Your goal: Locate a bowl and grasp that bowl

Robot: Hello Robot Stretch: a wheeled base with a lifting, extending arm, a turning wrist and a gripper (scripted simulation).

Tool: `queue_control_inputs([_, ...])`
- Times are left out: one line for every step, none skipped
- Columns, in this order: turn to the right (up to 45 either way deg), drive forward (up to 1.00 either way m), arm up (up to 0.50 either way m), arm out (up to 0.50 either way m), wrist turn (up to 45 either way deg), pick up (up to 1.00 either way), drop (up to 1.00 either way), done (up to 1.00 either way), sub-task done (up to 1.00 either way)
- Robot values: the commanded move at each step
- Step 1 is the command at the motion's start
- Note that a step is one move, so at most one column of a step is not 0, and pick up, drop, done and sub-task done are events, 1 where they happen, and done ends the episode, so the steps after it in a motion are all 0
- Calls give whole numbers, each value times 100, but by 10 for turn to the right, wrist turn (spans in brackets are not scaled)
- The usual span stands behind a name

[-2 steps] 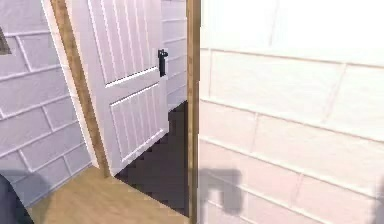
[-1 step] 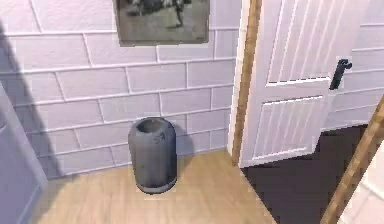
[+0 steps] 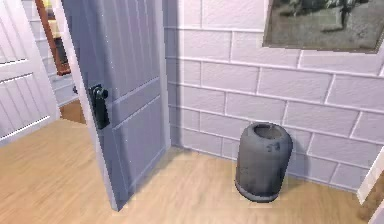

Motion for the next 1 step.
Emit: queue_control_inputs([0, 15, 0, 0, 0, 0, 0, 0, 0])
